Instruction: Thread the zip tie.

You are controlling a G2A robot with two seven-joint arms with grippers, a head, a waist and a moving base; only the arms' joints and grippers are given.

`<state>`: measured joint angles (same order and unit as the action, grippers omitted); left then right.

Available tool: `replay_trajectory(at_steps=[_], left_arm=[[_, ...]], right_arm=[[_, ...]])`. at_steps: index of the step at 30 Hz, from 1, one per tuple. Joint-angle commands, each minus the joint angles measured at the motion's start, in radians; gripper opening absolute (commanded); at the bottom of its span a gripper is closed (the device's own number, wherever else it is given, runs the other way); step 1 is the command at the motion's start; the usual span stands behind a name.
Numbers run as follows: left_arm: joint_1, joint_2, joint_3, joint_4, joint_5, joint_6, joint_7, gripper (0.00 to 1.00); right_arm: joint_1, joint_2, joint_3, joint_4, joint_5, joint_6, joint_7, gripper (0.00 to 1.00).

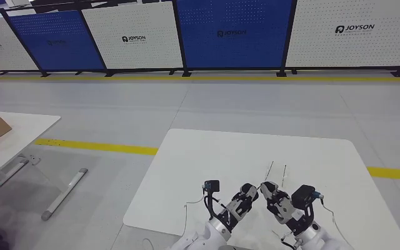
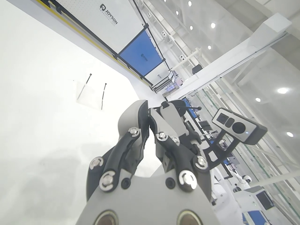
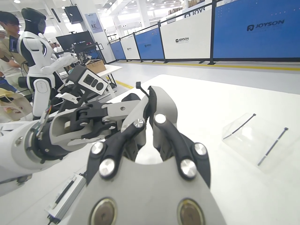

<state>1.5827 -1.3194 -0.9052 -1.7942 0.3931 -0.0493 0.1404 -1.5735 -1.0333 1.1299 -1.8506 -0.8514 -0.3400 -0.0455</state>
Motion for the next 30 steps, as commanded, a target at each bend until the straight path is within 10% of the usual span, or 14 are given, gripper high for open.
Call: replay_trajectory(at_steps=[1,8,16,21,30], left_arm=[[-0.001,-0.001,0.002,0.001,0.001,0.005,0.004,0.00],[0.004,0.000,0.005,-0.001,0.011,0.004,0.014,0.33],[0.016,0.003,-0.007,-0.001,0.010,-0.008,0.019,0.25],[0.019,0.004,-0.013,-0.001,0.003,-0.014,0.026,0.01],[0.021,0.004,-0.015,0.001,-0.001,-0.020,0.031,0.00]], right_arm=[[-0.002,0.002,0.002,-0.001,-0.001,0.000,-0.004,0.00],[-0.007,0.006,0.008,0.001,-0.009,0.000,-0.010,0.00],[-0.013,0.005,0.020,0.006,-0.002,0.000,-0.021,0.00],[-0.014,0.003,0.022,0.005,-0.001,0.000,-0.023,0.00],[-0.017,0.001,0.024,0.003,-0.004,0.000,-0.023,0.00]])
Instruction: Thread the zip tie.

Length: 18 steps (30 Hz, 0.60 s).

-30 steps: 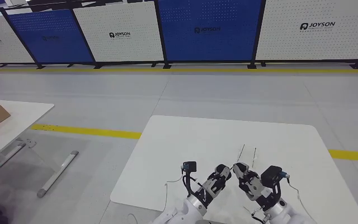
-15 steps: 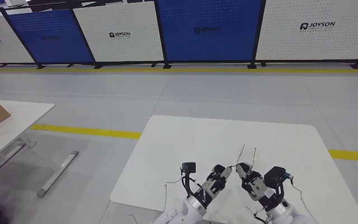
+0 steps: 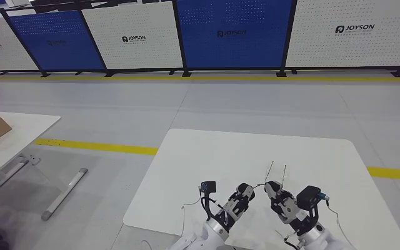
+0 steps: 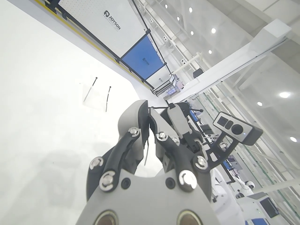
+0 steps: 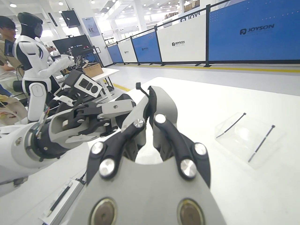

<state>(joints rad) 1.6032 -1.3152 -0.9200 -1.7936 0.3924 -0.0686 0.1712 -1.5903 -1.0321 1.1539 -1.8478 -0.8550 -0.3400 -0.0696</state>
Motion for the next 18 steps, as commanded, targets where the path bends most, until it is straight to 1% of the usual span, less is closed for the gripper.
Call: replay_trajectory(at_steps=[1,7,8,9,14,18], left_arm=[[0.000,0.000,0.000,0.000,0.000,-0.001,0.001,0.00],[0.000,0.000,0.004,-0.004,0.004,-0.005,0.001,0.00],[0.000,0.000,0.005,-0.005,0.003,-0.007,0.001,0.00],[0.001,0.000,0.005,-0.007,-0.004,-0.009,0.002,0.00],[0.001,-0.002,-0.002,-0.014,-0.054,-0.018,0.008,0.00],[0.004,-0.002,-0.011,-0.020,-0.094,-0.026,0.004,0.00]], right_arm=[[0.000,0.000,0.000,-0.001,-0.001,0.000,0.001,0.00],[0.001,0.000,-0.002,-0.004,-0.002,0.000,0.011,0.00],[0.001,0.000,-0.002,-0.004,-0.001,0.000,0.014,0.41],[0.001,0.000,-0.001,-0.005,0.002,0.000,0.018,1.00],[-0.003,0.000,0.007,-0.006,0.000,0.000,0.012,1.00],[-0.020,-0.001,0.025,0.001,0.006,0.000,-0.003,1.00]])
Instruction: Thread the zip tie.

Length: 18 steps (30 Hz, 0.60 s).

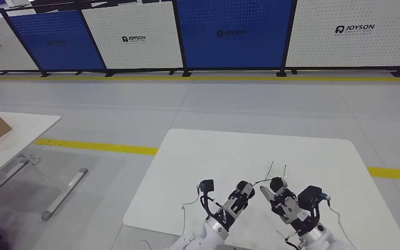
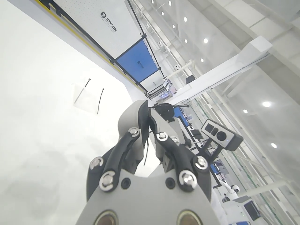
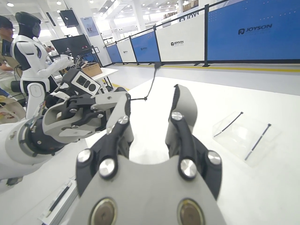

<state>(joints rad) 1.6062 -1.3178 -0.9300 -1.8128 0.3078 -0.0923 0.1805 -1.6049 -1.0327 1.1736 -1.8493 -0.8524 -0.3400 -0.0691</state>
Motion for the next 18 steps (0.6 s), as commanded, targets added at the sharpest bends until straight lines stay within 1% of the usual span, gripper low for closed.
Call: replay_trajectory(at_steps=[1,4,5,14,15,18], left_arm=[[0.001,0.000,-0.006,-0.002,-0.023,-0.004,-0.009,0.00],[0.001,0.001,-0.016,-0.002,-0.045,-0.007,-0.017,0.00],[0.000,0.002,-0.018,-0.002,-0.046,-0.007,-0.018,0.00],[0.000,0.002,-0.018,-0.002,-0.046,-0.007,-0.018,0.00],[0.000,0.001,-0.016,-0.001,-0.053,-0.008,-0.022,0.00],[-0.004,0.000,-0.024,-0.001,-0.130,-0.015,-0.052,0.00]], right_arm=[[-0.011,0.000,0.011,0.007,0.011,0.000,-0.009,1.00],[-0.027,0.001,0.026,0.022,0.033,0.000,-0.016,1.00],[-0.031,0.001,0.023,0.023,0.052,0.000,-0.005,1.00],[-0.031,0.001,0.023,0.023,0.052,0.000,-0.005,1.00],[-0.028,0.001,0.027,0.022,0.028,0.017,-0.001,1.00],[-0.025,0.000,0.031,0.016,-0.053,0.076,0.016,1.00]])
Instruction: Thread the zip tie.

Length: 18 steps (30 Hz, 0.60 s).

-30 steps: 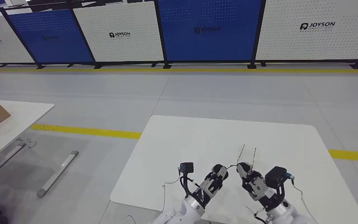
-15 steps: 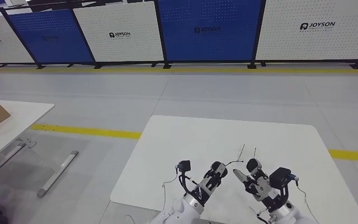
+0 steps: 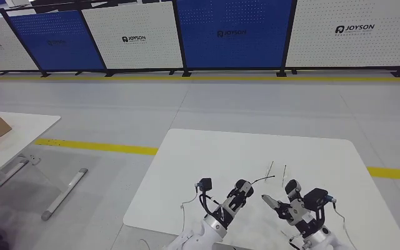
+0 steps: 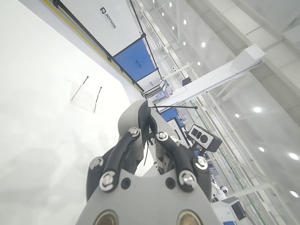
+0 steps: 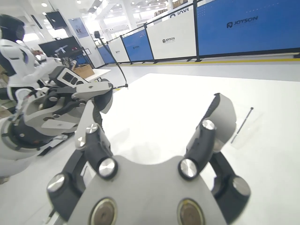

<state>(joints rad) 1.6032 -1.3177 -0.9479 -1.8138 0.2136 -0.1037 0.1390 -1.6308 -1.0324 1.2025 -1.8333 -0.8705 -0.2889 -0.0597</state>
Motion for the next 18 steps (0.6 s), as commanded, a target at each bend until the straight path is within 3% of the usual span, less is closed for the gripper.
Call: replay_trajectory(at_steps=[1,6,9,18], left_arm=[[-0.001,0.000,-0.013,-0.001,-0.060,-0.004,-0.015,0.00],[0.002,0.003,-0.040,-0.009,-0.150,-0.001,-0.067,0.00],[-0.001,0.005,-0.049,-0.015,-0.220,0.015,-0.124,0.00],[-0.001,0.005,-0.049,-0.014,-0.220,0.015,-0.124,0.00]], right_arm=[[0.001,0.000,0.003,0.005,-0.052,0.036,0.018,1.00],[0.002,0.003,0.035,0.020,-0.111,0.057,0.065,1.00],[0.005,0.009,0.046,0.007,-0.184,0.038,0.155,1.00],[0.006,0.009,0.040,0.006,-0.179,0.020,0.174,1.00]])
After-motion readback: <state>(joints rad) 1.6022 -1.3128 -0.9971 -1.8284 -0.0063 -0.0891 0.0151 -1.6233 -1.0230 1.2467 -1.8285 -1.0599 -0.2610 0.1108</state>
